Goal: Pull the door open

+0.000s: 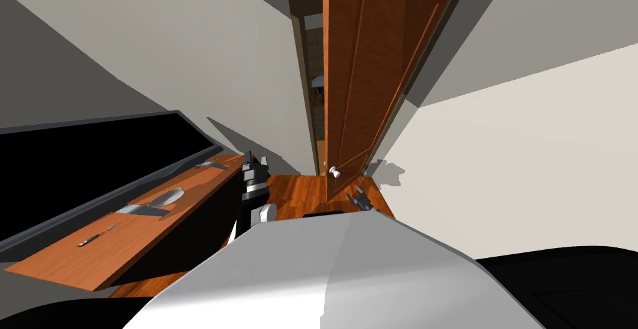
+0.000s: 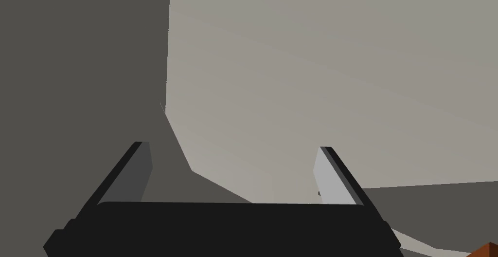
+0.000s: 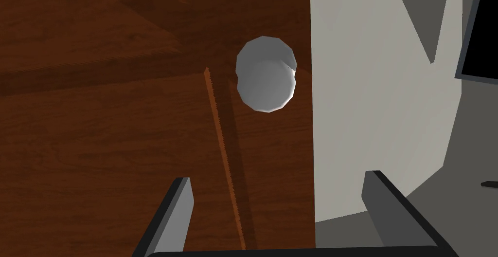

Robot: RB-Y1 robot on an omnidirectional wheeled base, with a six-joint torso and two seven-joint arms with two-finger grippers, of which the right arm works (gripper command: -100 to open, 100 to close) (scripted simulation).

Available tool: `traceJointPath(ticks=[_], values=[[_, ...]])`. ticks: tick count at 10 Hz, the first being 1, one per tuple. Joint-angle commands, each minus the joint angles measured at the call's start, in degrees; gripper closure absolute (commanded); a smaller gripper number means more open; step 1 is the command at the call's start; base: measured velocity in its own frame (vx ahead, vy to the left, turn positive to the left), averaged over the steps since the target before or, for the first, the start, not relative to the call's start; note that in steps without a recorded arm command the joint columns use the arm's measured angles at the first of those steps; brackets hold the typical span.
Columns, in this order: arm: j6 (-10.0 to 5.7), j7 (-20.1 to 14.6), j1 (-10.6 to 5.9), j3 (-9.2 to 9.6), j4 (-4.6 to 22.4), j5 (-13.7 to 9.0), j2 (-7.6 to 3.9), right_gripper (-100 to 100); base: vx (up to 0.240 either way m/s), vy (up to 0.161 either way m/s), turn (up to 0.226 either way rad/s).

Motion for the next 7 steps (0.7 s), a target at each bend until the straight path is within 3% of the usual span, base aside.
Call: traceJointPath(ticks=[1,2,3,4,7], values=[[-0.45,1.45,0.79,0.71,-0.94,1.58,-0.09,-100,0.07,-0.062,-0.059],[-0.96,2.71,1.0,1.18,-0.99,2.74,-0.16,-100,0.068,-0.061,-0.09],[-0.37,1.72,1.49,1.02,-1.89,2.14,0.04,-100,0.029,-0.026,-0.015],[-0.71,1.91,-0.49,1.03,0.19,2.46,-0.28,-100,-0.006,0.051,-0.053],[-1.24,1.89,-3.94,0.92,3.9,2.76,-0.83,-100,-0.025,0.124,-0.057]])
